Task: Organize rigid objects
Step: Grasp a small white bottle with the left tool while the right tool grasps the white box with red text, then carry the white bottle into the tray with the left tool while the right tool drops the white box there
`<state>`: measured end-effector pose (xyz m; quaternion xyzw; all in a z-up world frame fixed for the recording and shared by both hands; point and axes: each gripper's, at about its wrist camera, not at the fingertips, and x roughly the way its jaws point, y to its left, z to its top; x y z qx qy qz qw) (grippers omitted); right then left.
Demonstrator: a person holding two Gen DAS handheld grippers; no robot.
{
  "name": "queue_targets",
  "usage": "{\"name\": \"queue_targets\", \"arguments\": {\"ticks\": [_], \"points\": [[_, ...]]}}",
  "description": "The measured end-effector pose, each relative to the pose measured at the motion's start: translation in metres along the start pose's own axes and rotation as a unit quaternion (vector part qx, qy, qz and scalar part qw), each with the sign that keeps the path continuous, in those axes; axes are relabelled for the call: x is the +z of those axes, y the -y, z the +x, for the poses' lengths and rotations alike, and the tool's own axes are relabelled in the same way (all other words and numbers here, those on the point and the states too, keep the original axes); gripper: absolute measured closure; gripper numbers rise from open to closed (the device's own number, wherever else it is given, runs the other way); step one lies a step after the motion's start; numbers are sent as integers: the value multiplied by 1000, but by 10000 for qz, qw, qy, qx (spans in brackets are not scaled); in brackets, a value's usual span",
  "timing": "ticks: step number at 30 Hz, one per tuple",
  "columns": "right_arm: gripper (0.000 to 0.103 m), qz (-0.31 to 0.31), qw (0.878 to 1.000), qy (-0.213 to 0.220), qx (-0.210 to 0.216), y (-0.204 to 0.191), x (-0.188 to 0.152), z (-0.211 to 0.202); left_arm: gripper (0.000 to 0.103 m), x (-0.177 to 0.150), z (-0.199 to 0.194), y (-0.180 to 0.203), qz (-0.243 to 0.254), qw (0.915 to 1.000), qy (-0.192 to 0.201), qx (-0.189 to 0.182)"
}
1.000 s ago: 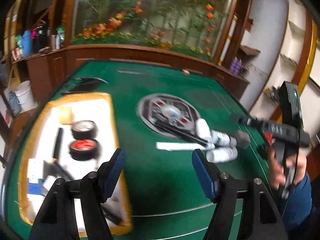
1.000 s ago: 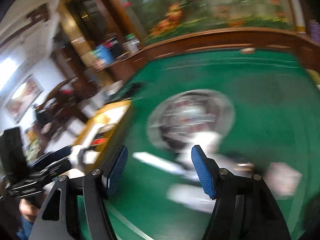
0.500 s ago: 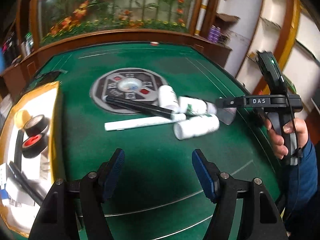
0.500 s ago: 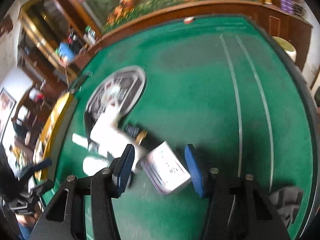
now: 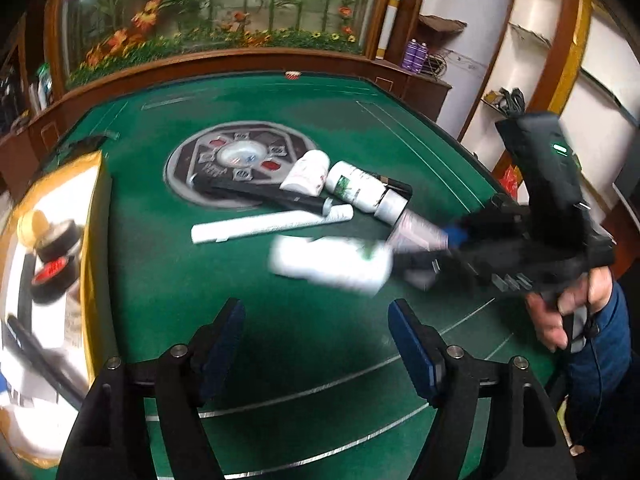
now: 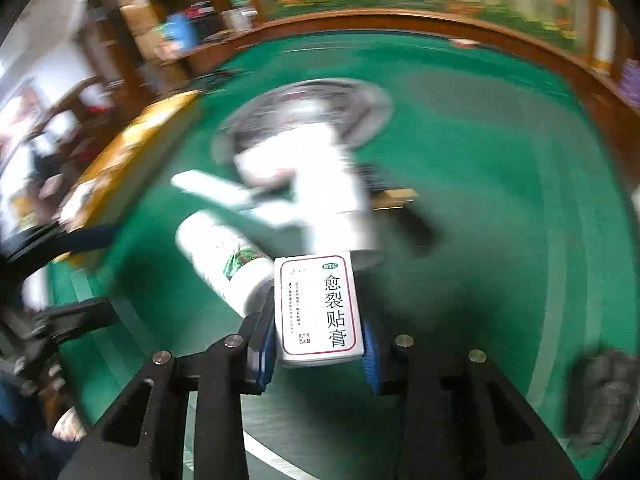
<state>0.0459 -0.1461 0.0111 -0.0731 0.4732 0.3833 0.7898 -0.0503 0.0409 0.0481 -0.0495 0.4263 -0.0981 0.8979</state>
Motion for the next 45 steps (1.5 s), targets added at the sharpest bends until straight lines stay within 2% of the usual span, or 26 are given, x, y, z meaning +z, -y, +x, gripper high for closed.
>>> {"name": "queue_targets", "arguments": {"ticks": [2,4,9,13,14,18,20,21,24,33,40,45], "points": [[69,-256,9963,-48,816,-18,-3,-3,24,-3,-3,-6,-191,9998,-15,-115],[69,-390,9927,67,1140,-28,-4,-10,24,-5,-4,-8,-287,9995,-7,-109],[69,59,9948,257,987,-6,1,-14,24,-1,4,-10,-406,9992,2,62],[69,232,9949,322,932,2,0,-18,26,6,20,-4,-242,9994,-46,223],[69,250,9945,335,960,3,0,-19,33,7,23,-3,-188,9995,-79,225],[69,299,9949,358,899,2,0,-19,51,10,40,6,-12,9992,-263,290],[69,343,9952,348,845,4,-1,-19,65,7,48,11,109,9988,-353,335],[69,364,9952,342,840,5,-1,-19,67,5,50,12,130,9988,-364,315],[69,387,9953,340,819,5,-1,-19,67,3,48,15,194,9986,-304,390],[69,424,9957,346,750,2,1,-15,67,2,19,2,-87,9998,31,202],[69,551,9937,340,910,-1,4,-11,67,3,-23,-23,-401,9978,490,218],[69,431,9940,328,956,-28,11,-5,67,2,-48,-51,-692,9939,769,386]]}}
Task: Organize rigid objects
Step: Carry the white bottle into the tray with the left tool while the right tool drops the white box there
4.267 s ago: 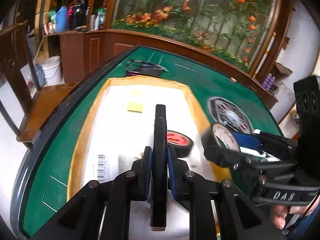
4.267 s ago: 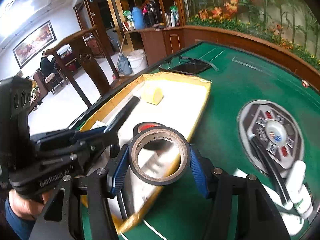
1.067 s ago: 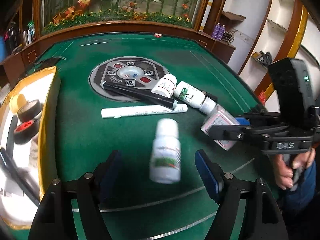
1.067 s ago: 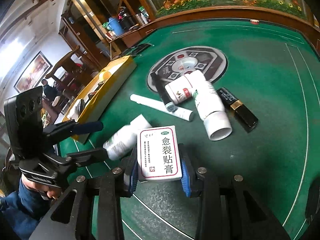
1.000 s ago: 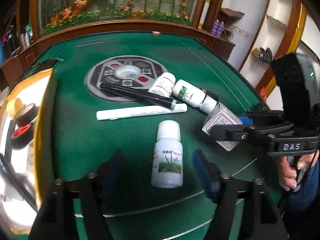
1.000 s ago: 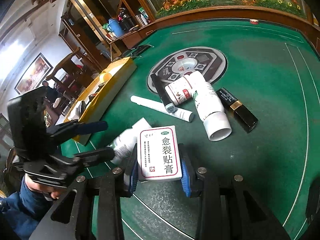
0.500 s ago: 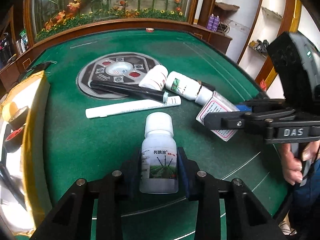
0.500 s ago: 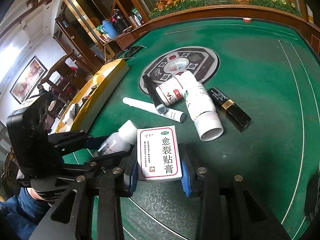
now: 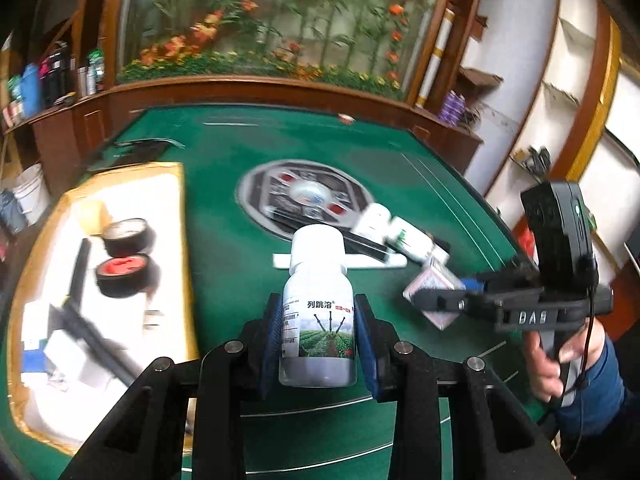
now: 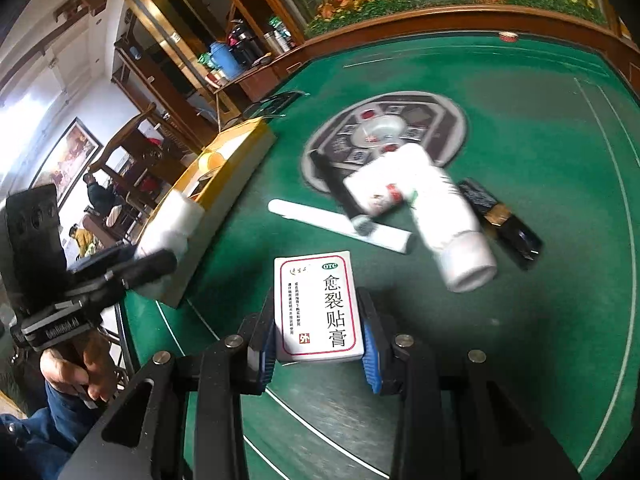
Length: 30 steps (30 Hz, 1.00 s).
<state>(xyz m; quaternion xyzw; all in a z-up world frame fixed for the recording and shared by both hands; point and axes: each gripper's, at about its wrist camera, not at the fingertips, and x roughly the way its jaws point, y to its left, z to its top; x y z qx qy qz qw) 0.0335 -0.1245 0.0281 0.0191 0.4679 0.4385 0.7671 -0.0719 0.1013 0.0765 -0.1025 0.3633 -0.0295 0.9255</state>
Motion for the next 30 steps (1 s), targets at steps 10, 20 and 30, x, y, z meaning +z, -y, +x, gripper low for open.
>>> {"name": "queue_targets", "arguments": {"ticks": [10,20,30], "points": [[69,-970,9951,-1,-207,-113,38,45,67,-4,-35,-70,-634,9962,408,426],[69,-1004,9949,-37,-83,-186,85,113,66,-18,-35,-133,-1170,9871,447,1002],[69,-855,9948,-291,-464,-188,93,165,66,-23,-22,-146,-1058,9816,455,1523]]}}
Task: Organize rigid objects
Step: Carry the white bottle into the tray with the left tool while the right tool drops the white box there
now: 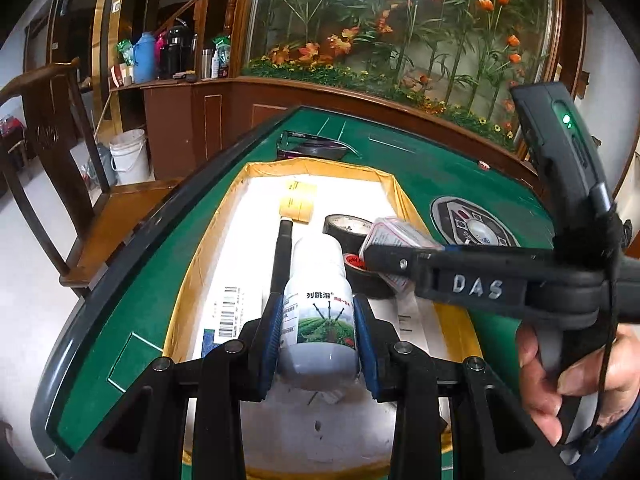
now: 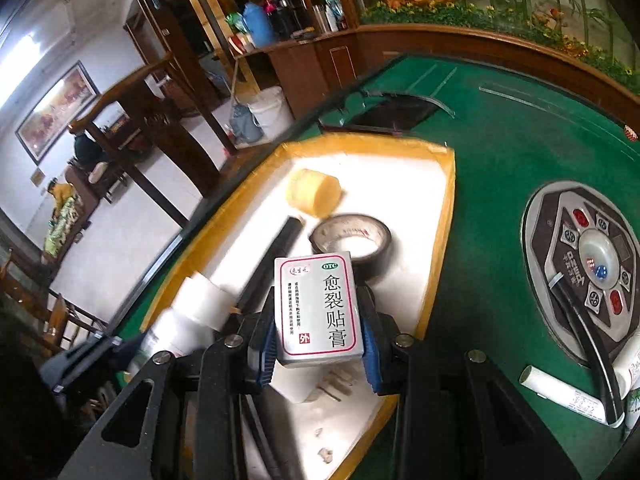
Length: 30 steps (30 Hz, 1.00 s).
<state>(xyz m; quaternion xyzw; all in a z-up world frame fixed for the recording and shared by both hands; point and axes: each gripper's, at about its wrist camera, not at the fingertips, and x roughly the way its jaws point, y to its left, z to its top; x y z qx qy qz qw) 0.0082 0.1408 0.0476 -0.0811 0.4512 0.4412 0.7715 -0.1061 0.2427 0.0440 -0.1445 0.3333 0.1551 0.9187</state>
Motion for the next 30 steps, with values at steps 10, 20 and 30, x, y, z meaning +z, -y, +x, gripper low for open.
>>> {"name": "queue_targets", "arguments": {"ticks": [10,20,30], "points": [[70,-255,9990,136,-353,-1,-2,8,66,5,14,-8,-130,9998,86,146],[60,-536,9972,292,-440,-7,-3,1,66,7,22,-18,-386,9988,160,244],[60,-738,9923,886,-445,-21,-2,-31,44,13,-4,-17,-397,9971,568,328]]}}
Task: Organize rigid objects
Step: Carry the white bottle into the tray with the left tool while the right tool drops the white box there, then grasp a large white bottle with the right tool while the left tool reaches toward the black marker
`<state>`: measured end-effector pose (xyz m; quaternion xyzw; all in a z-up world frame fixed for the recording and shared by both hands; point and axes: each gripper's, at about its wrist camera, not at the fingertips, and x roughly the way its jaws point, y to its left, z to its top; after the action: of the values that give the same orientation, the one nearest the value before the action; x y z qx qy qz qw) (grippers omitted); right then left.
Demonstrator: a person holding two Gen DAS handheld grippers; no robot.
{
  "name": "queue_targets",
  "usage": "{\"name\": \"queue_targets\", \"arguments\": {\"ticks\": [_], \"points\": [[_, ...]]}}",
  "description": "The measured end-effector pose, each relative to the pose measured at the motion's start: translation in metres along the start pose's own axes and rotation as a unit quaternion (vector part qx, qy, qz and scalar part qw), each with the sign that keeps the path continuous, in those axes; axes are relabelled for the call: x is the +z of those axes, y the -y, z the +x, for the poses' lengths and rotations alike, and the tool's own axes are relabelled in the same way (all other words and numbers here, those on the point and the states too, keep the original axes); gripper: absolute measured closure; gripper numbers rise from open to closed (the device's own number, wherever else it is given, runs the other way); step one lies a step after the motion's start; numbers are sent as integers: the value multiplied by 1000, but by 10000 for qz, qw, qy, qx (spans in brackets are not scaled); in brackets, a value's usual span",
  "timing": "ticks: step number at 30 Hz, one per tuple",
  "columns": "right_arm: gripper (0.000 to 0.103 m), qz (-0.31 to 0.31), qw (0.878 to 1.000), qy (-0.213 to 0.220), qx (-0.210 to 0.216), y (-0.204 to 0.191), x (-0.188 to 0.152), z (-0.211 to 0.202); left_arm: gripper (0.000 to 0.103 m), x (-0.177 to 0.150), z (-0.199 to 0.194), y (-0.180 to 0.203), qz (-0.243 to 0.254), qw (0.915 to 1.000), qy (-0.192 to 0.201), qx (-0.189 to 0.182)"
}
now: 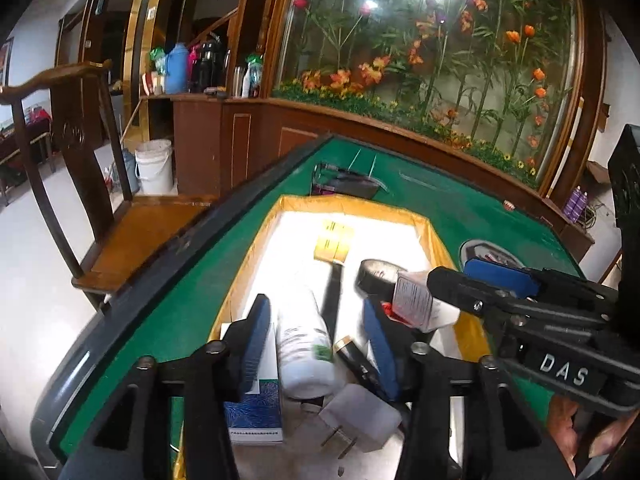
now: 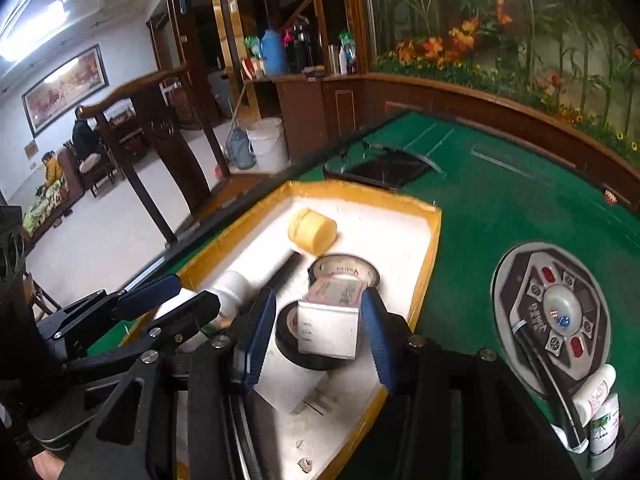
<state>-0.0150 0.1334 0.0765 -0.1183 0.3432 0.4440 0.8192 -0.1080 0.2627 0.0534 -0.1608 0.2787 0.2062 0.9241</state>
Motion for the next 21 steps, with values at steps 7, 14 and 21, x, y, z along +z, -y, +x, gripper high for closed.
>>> {"name": "queue_targets", "arguments": {"ticks": [7,14,21], "points": [[60,347,9983,454,126,21,3,-37,19,6,-30,7,222,9991,348,-33],[42,944,9935,559,287,101,-25,-81,18,-6,-44,26,210,9971,112,-723],[42,1690,9837,510,-333,203,-78,-122,18,-36,-38,107,755,9781,-511,-1872]]}}
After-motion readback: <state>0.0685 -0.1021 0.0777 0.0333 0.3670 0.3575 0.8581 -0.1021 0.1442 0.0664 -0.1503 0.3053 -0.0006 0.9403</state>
